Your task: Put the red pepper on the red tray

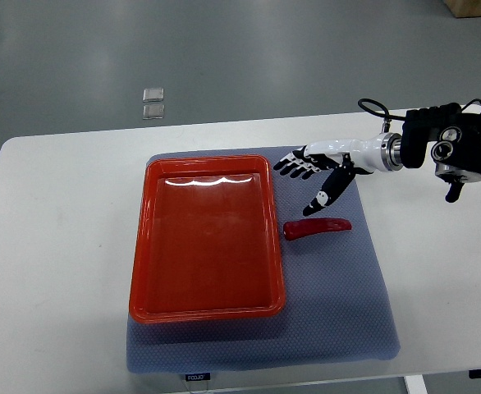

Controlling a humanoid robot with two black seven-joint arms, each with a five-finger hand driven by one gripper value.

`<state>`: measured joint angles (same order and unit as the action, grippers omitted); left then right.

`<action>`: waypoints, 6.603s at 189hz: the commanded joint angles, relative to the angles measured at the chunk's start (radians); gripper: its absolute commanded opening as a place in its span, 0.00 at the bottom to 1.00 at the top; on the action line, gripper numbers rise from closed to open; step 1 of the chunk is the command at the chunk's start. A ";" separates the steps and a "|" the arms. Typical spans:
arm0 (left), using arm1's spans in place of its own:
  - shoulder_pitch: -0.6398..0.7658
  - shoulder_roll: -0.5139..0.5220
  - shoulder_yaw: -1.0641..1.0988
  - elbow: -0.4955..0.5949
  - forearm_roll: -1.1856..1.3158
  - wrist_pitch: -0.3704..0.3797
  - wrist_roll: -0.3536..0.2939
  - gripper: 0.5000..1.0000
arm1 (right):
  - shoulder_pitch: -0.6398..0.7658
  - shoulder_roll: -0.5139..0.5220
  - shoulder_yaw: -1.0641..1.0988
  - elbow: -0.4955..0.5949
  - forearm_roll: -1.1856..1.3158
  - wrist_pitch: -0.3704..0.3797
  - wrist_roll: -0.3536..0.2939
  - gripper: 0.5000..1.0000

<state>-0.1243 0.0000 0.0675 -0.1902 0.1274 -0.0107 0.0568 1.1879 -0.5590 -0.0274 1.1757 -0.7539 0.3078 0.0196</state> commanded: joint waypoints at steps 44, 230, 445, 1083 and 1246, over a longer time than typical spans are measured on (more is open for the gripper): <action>-0.001 0.000 0.000 0.003 0.001 0.000 0.002 1.00 | -0.022 0.002 -0.068 0.024 -0.096 -0.122 0.003 0.82; 0.000 0.000 0.003 0.009 0.000 0.000 0.002 1.00 | -0.122 -0.009 -0.068 0.036 -0.173 -0.223 0.008 0.74; 0.000 0.000 0.002 0.009 0.000 0.000 0.002 1.00 | -0.168 -0.010 -0.072 0.059 -0.306 -0.246 0.060 0.30; 0.000 0.000 0.003 0.009 -0.002 0.000 0.002 1.00 | -0.039 0.439 0.225 -0.300 0.005 -0.257 0.089 0.56; 0.000 0.000 0.000 0.008 -0.002 0.000 0.002 1.00 | -0.539 0.482 1.052 -0.311 0.551 -0.228 0.161 0.83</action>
<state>-0.1243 0.0000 0.0674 -0.1840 0.1270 -0.0108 0.0582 0.6653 -0.0767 1.0245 0.8688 -0.2034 0.0673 0.1753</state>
